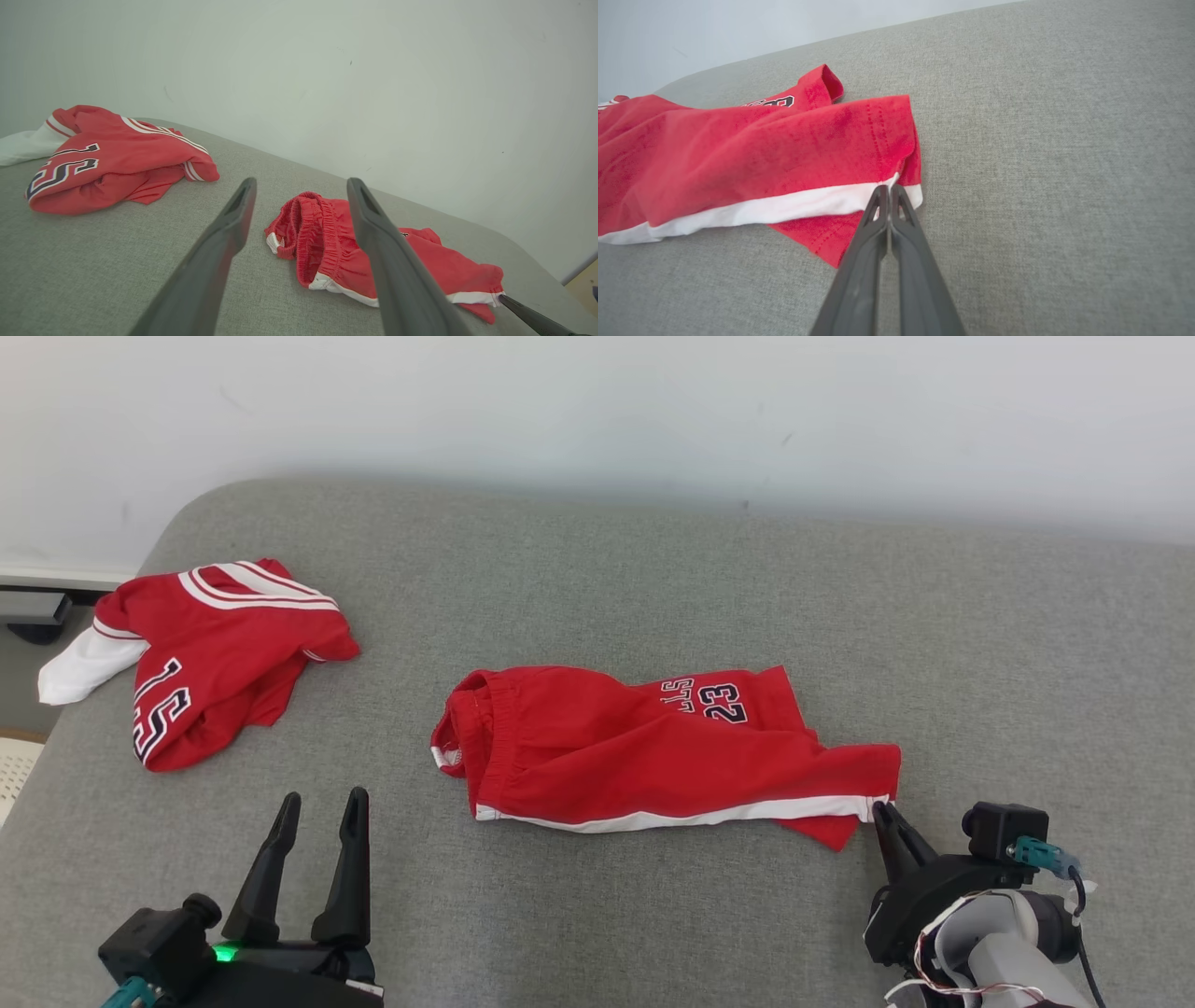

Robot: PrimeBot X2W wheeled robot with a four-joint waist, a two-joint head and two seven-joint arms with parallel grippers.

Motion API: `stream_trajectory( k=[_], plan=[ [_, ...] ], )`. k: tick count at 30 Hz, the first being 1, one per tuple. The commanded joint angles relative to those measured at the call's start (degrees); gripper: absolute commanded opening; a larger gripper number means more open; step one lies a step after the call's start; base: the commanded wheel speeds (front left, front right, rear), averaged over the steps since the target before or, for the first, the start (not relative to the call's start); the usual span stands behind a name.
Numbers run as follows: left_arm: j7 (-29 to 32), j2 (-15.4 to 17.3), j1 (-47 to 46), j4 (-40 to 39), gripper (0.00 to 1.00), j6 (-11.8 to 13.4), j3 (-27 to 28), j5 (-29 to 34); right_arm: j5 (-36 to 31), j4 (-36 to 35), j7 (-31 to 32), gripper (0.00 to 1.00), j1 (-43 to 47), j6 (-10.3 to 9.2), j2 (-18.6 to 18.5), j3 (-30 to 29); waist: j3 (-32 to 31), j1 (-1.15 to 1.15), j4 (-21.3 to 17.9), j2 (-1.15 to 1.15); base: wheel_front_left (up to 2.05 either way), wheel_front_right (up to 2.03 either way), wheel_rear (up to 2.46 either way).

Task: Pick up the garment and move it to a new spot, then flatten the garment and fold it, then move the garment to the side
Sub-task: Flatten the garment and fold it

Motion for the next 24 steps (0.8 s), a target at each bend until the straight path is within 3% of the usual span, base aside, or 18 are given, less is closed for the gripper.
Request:
stream_trajectory(
  k=[1,7,14,24],
  plan=[
    [-0.3,0.2,0.4,0.2,1.0,-0.3,0.2,0.1,1.4,-1.6,-0.3,0.0,1.3,0.0,-0.3,0.6,-0.4,0.0,-0.4,0.0,0.0,0.0,0.0],
    [-0.3,0.5,1.2,-0.2,1.0,0.2,0.7,0.3,3.0,-9.0,2.6,0.0,4.5,0.0,-0.3,1.1,-0.6,0.0,-1.9,0.0,0.0,0.0,0.0],
    [-0.2,0.6,1.4,-0.8,1.0,0.7,0.6,0.3,3.9,-19.6,12.1,0.0,9.5,0.0,-0.3,1.1,-0.3,0.0,-3.2,0.0,0.0,0.0,0.0],
    [-0.1,0.7,0.3,-0.5,1.0,0.6,0.3,-0.1,2.3,-37.5,25.1,0.0,19.5,0.0,-0.3,-4.1,0.2,0.0,-3.8,0.0,0.0,0.0,0.0]
  ],
)
